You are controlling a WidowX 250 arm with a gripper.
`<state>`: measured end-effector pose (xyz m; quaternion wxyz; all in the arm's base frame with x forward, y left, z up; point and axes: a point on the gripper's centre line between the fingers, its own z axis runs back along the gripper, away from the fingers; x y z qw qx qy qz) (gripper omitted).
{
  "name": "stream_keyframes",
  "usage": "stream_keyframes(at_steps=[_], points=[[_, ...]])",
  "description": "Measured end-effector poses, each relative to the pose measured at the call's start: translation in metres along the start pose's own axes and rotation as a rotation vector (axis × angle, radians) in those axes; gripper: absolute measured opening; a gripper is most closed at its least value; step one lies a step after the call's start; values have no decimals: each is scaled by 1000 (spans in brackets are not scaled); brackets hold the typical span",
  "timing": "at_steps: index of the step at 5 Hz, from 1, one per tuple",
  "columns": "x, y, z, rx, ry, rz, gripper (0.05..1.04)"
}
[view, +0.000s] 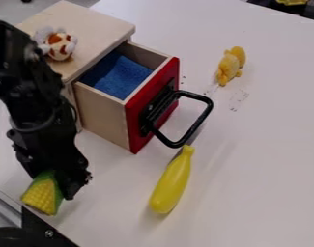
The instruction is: Take the half corn piece and put it inside the drawer.
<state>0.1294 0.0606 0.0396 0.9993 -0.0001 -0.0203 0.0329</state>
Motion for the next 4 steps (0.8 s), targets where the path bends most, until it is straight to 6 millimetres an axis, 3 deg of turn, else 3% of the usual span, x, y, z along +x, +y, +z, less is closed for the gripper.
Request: stream_keyframes(at_steps=[1, 2, 3, 4], points=[[17, -4, 29, -47, -68, -37, 671], [59, 0, 67, -73, -178, -23, 669], [105, -2, 87, -113, -273, 1, 669], [147, -13, 83, -119, -305, -29, 669]])
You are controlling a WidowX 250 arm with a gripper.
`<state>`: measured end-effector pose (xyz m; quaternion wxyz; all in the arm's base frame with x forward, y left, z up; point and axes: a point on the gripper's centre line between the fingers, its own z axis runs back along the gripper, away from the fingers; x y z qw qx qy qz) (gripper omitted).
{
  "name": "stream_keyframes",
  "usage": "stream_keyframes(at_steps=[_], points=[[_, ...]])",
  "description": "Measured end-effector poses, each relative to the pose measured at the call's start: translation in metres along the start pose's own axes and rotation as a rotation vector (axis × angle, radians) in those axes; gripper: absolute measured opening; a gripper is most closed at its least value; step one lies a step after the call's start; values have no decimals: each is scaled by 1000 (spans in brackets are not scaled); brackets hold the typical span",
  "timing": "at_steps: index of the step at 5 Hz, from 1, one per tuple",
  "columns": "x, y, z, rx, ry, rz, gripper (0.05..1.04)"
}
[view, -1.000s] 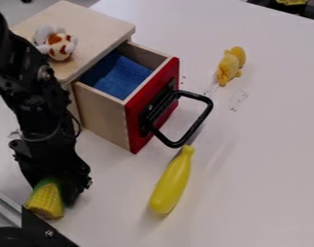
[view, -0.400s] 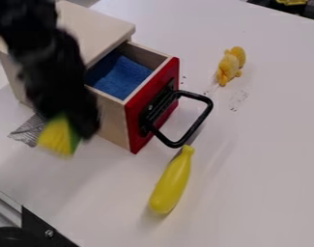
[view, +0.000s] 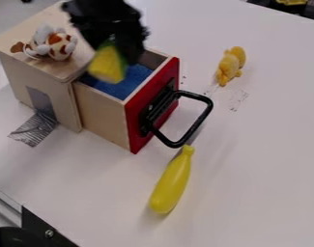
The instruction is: Take the half corn piece and put it inside the drawer.
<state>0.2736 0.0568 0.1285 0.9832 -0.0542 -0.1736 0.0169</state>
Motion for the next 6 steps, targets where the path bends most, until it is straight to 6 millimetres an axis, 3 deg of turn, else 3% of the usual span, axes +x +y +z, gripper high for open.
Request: stream_keyframes(at_steps=[2, 3, 4, 6], points=[[16, -3, -35, 52, 48, -48, 713], [20, 3, -33, 85, 49, -62, 972], [17, 5, -28, 99, 77, -72, 999], [15, 2, 16, 73, 55, -102, 998]])
